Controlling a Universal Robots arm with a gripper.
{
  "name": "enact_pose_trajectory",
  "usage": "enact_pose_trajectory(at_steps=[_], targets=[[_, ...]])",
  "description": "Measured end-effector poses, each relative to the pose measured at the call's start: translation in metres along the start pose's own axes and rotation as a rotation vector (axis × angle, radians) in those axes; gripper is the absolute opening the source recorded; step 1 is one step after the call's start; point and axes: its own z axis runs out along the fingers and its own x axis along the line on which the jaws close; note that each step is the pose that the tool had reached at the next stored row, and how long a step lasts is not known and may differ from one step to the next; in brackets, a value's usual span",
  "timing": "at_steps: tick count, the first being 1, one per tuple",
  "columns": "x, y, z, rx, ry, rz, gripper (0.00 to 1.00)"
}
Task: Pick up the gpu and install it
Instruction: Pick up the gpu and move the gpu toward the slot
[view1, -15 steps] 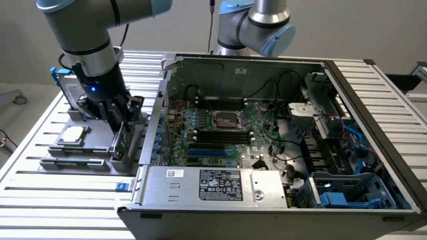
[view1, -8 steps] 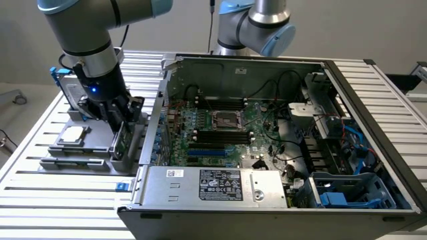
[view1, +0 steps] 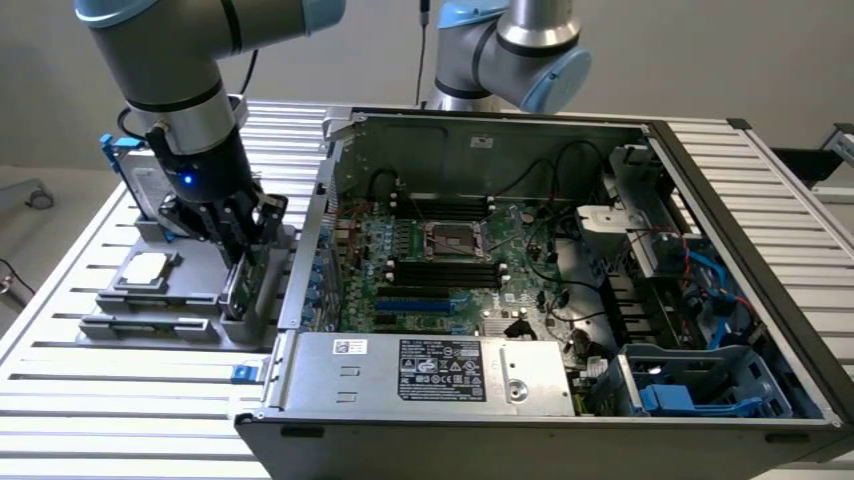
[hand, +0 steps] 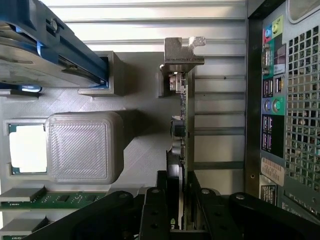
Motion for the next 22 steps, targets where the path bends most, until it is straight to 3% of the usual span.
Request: enact_pose_trajectory(at_steps=[22], targets=[[0.0, 0.0, 0.0001, -0.0001, -0.0001, 0.001, 0.26]])
